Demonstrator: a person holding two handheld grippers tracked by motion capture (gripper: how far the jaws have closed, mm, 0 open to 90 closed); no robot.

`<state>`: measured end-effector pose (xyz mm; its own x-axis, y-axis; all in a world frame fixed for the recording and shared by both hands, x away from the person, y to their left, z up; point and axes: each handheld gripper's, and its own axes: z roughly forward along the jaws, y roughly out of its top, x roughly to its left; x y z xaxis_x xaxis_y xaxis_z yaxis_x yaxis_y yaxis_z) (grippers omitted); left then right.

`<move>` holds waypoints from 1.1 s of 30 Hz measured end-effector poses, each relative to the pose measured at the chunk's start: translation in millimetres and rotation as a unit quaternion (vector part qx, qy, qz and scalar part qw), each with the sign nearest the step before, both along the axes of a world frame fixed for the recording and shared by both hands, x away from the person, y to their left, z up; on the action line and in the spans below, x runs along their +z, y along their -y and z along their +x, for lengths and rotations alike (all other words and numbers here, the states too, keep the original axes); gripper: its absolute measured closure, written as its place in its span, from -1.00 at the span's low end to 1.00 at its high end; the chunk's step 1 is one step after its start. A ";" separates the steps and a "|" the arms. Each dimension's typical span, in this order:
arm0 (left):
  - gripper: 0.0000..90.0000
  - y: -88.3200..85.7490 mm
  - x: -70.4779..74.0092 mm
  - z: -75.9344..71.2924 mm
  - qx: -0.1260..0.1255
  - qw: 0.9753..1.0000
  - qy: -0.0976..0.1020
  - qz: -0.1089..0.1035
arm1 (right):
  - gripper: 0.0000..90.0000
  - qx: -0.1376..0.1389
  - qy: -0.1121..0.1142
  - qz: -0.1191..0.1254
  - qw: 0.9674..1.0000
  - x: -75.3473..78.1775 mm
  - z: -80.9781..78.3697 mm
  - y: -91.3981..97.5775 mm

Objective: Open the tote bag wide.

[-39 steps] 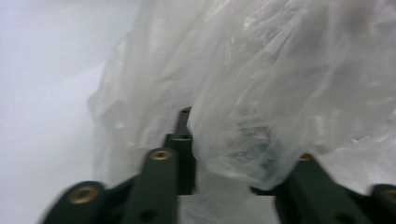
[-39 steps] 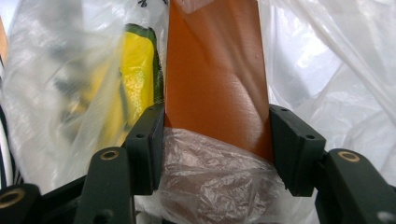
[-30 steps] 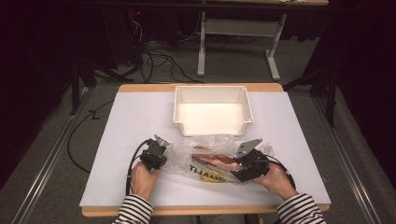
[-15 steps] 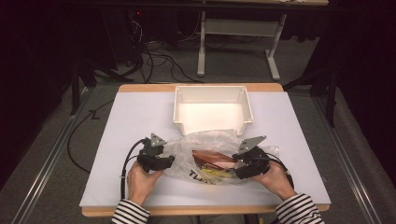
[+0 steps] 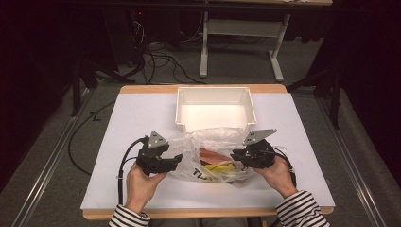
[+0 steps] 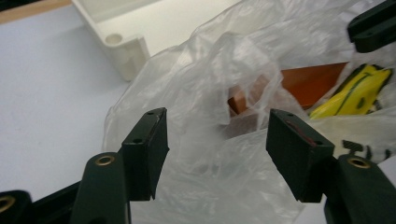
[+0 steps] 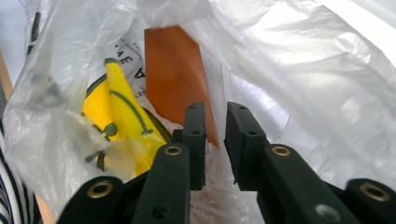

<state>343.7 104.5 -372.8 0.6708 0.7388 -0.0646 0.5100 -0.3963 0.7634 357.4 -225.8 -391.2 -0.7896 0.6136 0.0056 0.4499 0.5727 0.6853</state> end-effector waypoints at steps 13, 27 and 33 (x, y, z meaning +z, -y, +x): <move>0.04 66.9 -1.5 -0.7 -0.076 0.997 -0.010 0.017 | 0.83 -0.014 -0.020 -0.011 1.000 -8.1 5.4 -10.4; 0.58 77.8 -36.1 4.3 -0.077 0.995 -0.038 0.052 | 0.84 -0.035 -0.014 0.002 0.999 1.8 5.9 -15.1; 0.64 75.5 -47.3 0.9 -0.078 0.994 -0.044 0.062 | 1.00 -0.027 -0.018 -0.035 0.999 -9.2 7.7 -24.2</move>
